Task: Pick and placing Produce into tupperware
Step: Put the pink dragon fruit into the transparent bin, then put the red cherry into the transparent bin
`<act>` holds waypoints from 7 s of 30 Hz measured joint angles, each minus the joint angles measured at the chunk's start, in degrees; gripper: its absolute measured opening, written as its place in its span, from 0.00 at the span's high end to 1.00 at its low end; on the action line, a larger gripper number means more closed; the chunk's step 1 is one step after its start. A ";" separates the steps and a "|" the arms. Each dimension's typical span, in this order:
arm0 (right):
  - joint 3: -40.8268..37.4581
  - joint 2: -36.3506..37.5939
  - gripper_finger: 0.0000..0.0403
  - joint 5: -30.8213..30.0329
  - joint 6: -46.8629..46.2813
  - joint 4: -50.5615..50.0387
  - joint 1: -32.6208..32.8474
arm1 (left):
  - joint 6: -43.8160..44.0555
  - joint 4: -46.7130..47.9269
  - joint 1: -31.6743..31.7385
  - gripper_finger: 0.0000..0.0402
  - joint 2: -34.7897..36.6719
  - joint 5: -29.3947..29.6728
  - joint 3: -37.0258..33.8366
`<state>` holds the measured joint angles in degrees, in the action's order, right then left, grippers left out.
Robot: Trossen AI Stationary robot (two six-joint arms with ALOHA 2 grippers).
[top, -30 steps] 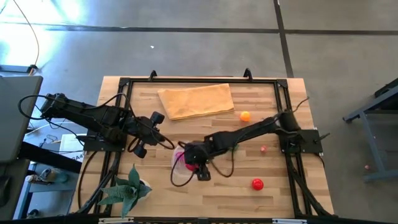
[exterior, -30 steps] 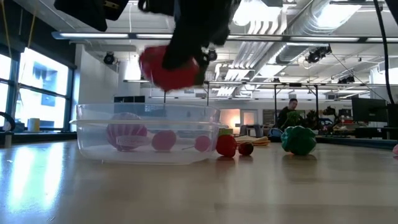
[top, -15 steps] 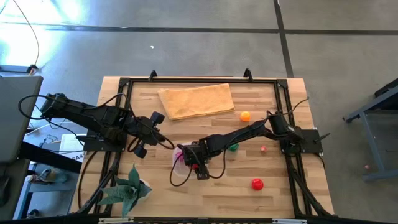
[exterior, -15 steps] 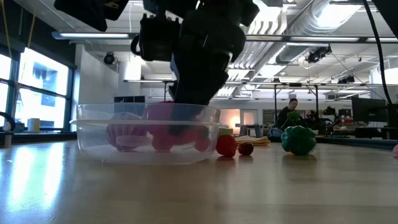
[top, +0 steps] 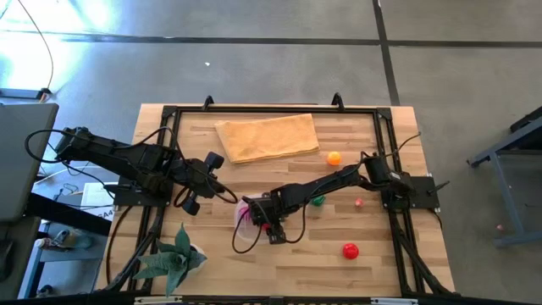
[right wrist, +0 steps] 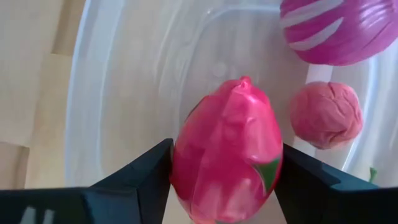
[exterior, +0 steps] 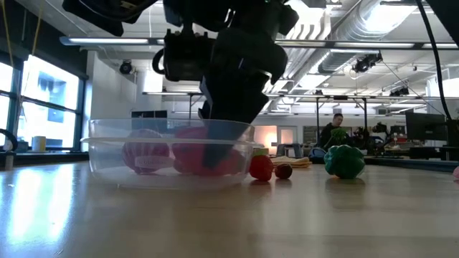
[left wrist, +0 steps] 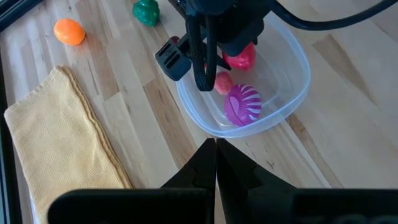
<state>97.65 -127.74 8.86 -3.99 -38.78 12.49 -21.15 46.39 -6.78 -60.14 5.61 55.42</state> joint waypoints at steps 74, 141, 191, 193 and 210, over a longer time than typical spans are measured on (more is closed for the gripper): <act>-43.81 37.55 0.46 -1.52 -4.86 17.56 -7.67 | 0.00 -0.02 0.00 0.99 -0.02 0.00 -0.02; -49.48 25.49 0.64 -3.80 -6.05 35.43 -7.34 | 0.00 -0.02 0.01 0.99 0.00 0.00 -0.02; -17.26 29.70 0.77 -4.20 5.73 10.38 -5.90 | 0.00 0.00 0.00 0.99 0.00 0.00 0.00; -17.11 27.41 0.77 -2.53 5.39 10.09 -5.72 | 0.00 0.00 0.00 0.99 -0.01 0.00 0.00; -17.25 12.46 0.77 -0.56 5.50 13.61 -3.70 | 0.00 0.00 0.02 0.99 -0.02 0.00 0.00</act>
<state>80.40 -115.28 8.30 1.51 -25.17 8.79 -21.15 46.39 -6.76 -60.16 5.61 55.42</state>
